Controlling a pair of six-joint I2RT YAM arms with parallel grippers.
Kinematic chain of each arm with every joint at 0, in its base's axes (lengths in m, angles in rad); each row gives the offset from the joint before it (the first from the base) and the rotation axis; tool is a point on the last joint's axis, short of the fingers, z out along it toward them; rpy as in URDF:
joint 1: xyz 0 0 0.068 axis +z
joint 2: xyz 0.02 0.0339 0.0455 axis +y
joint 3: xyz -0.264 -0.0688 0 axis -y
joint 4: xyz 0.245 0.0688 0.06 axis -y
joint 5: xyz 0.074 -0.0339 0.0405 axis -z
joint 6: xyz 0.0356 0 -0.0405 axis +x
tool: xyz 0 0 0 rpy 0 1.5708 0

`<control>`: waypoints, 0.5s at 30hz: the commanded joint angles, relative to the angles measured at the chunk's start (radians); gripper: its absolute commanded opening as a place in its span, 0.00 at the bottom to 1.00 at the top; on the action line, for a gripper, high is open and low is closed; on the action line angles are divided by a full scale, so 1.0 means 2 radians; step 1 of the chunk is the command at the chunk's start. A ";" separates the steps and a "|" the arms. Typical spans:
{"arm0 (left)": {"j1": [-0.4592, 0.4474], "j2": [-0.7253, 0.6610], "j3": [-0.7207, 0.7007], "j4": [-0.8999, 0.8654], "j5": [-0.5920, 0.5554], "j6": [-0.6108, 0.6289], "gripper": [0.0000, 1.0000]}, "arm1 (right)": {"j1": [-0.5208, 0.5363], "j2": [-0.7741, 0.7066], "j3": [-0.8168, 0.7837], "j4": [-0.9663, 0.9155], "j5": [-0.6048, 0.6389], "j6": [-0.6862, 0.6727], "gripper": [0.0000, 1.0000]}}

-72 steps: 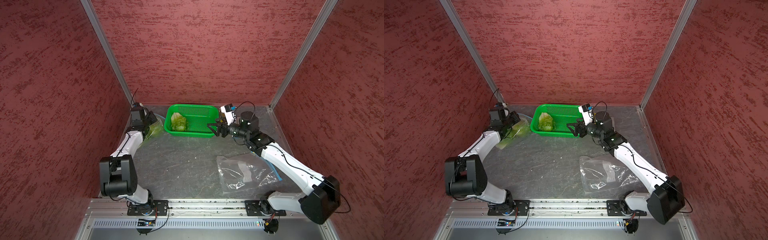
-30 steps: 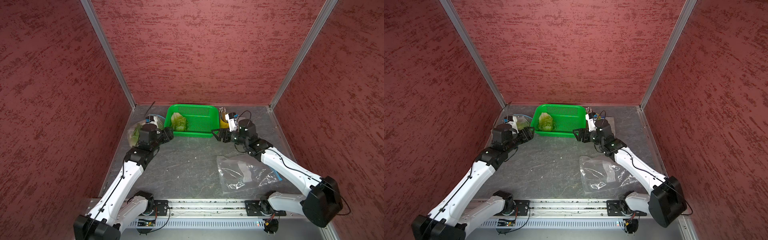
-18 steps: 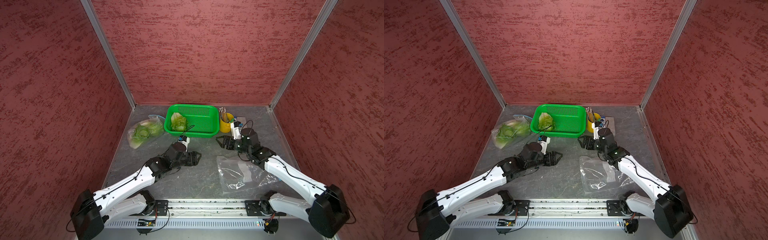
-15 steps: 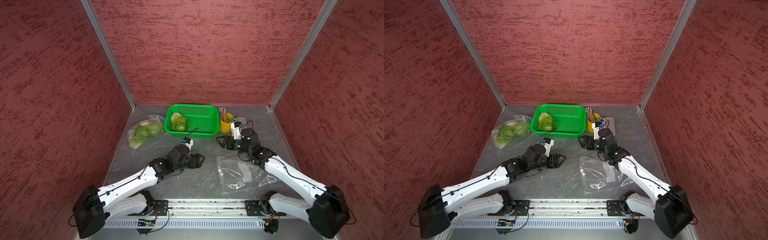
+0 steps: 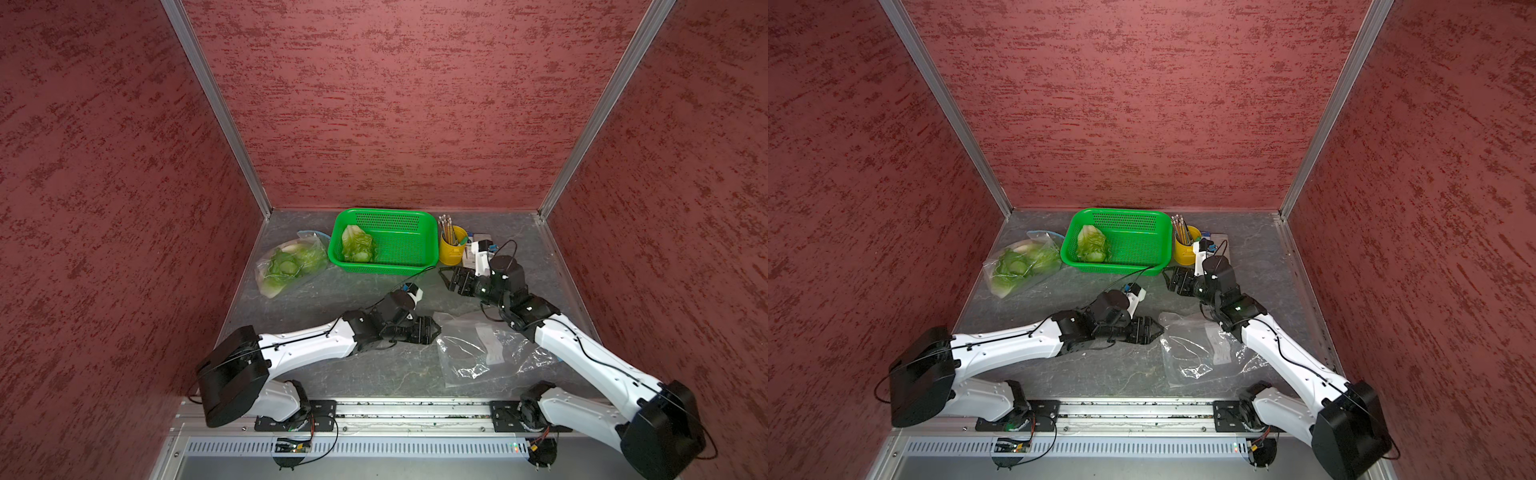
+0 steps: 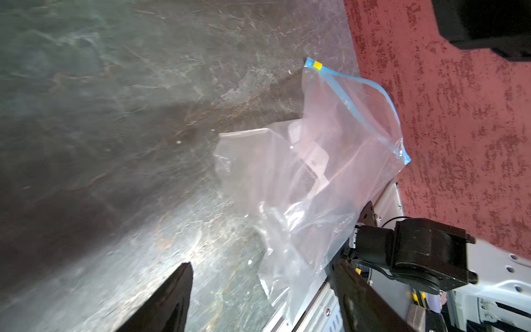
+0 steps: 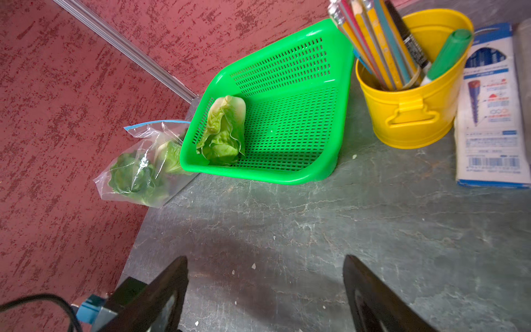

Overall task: Put the chinese cabbages into a zipper bag and zip it
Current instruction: Move the zipper food storage bag to the center of the board.

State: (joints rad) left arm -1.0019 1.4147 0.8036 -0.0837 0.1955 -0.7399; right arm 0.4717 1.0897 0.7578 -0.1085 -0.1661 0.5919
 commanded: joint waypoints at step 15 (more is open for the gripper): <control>-0.016 0.078 0.031 0.044 -0.016 -0.009 0.28 | -0.029 -0.035 -0.016 0.009 0.011 0.013 0.88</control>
State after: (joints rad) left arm -1.0325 1.5726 0.8619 0.0013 0.2153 -0.7513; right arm 0.4229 1.0302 0.7307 -0.1097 -0.1493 0.6067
